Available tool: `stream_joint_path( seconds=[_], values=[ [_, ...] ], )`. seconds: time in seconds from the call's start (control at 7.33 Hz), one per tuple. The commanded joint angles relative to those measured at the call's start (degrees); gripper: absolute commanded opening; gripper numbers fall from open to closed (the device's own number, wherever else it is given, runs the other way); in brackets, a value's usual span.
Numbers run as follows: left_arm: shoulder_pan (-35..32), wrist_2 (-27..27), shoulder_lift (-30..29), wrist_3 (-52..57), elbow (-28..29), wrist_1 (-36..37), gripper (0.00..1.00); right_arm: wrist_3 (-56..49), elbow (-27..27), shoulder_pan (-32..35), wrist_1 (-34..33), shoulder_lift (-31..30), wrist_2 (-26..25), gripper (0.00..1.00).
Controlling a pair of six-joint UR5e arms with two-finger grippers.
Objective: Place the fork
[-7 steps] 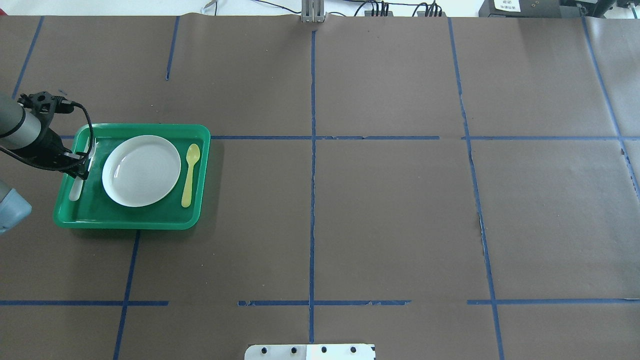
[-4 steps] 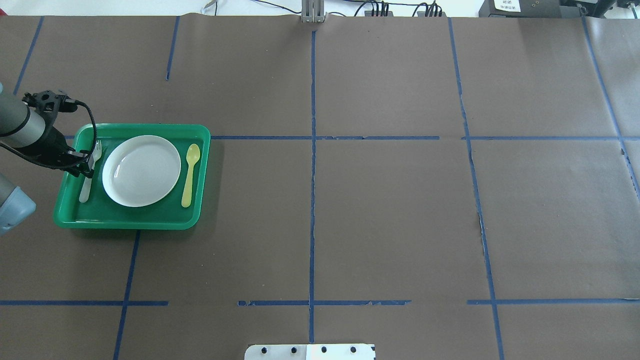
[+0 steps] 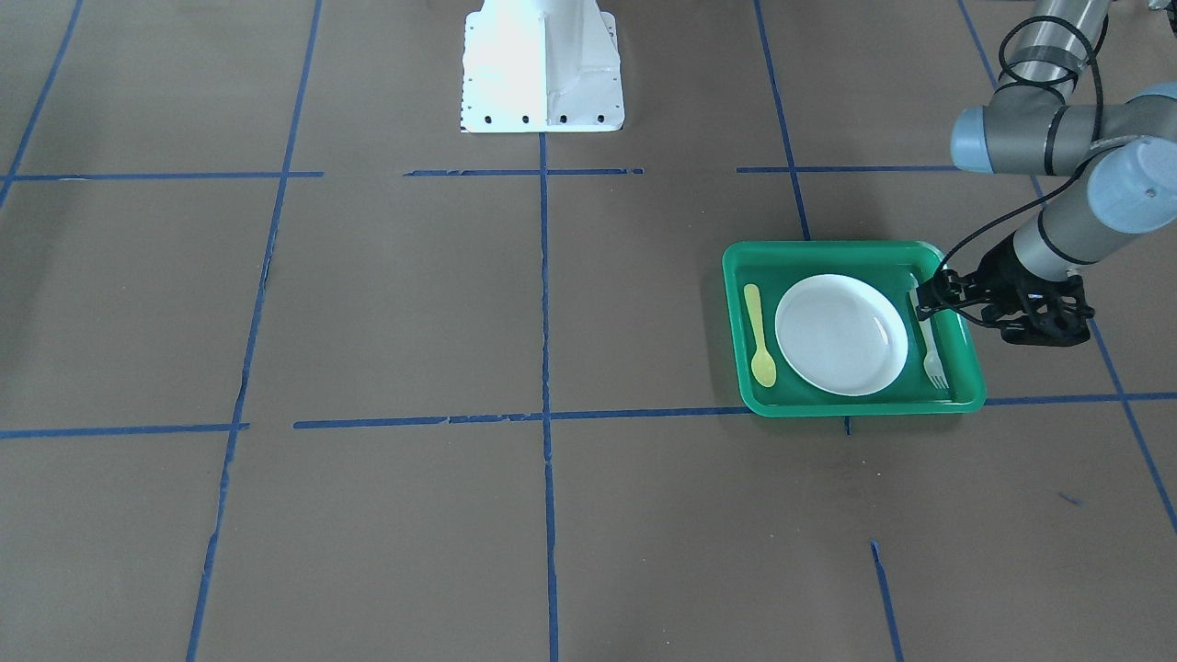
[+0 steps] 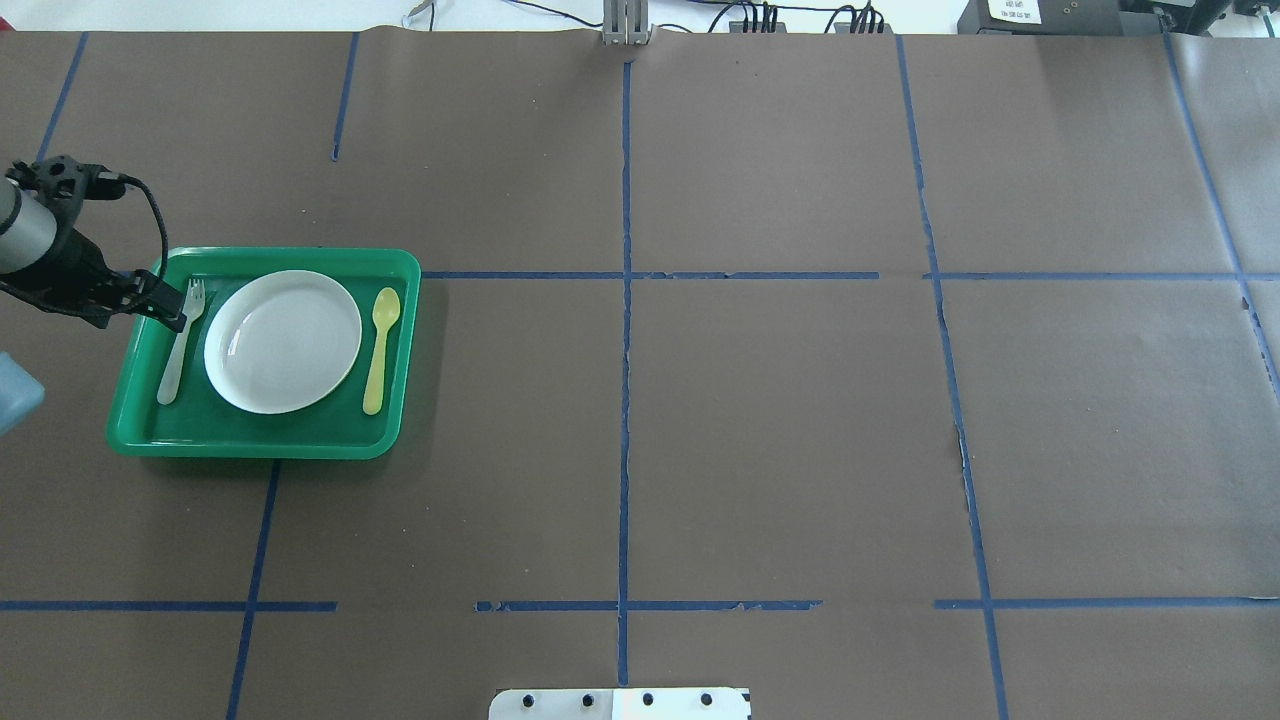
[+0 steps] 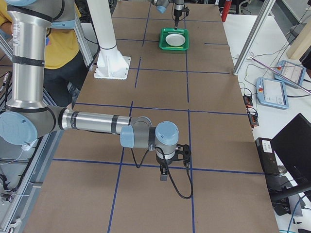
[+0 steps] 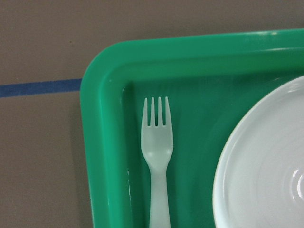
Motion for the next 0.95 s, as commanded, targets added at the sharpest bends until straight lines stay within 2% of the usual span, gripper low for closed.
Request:
stream_joint_path(
  seconds=[0.0, 0.27, 0.41, 0.55, 0.82],
  values=[
    [-9.32, -1.22, 3.74, 13.98, -1.62, 1.41, 1.0, 0.0, 0.0, 0.0, 0.0, 0.0, 0.0, 1.0],
    [-20.48, -0.78, 3.85, 37.76, -1.71, 15.31, 1.0, -0.09, 0.0, 0.0, 0.0, 0.0, 0.0, 1.0],
    [-26.54, -0.69, 4.29, 44.5, -1.27, 20.96, 1.0, -0.09, 0.0, 0.0, 0.08, 0.0, 0.0, 1.0],
    [-28.51, -0.69, 6.03, 46.22, -1.09, 23.36, 1.0, -0.09, 0.0, 0.0, 0.08, 0.0, 0.0, 1.0],
    [-31.33, -1.3, 9.19, 47.82, -1.61, 23.65, 1.0, 0.0, 0.0, 0.0, 0.0, 0.0, 0.0, 1.0]
  ],
)
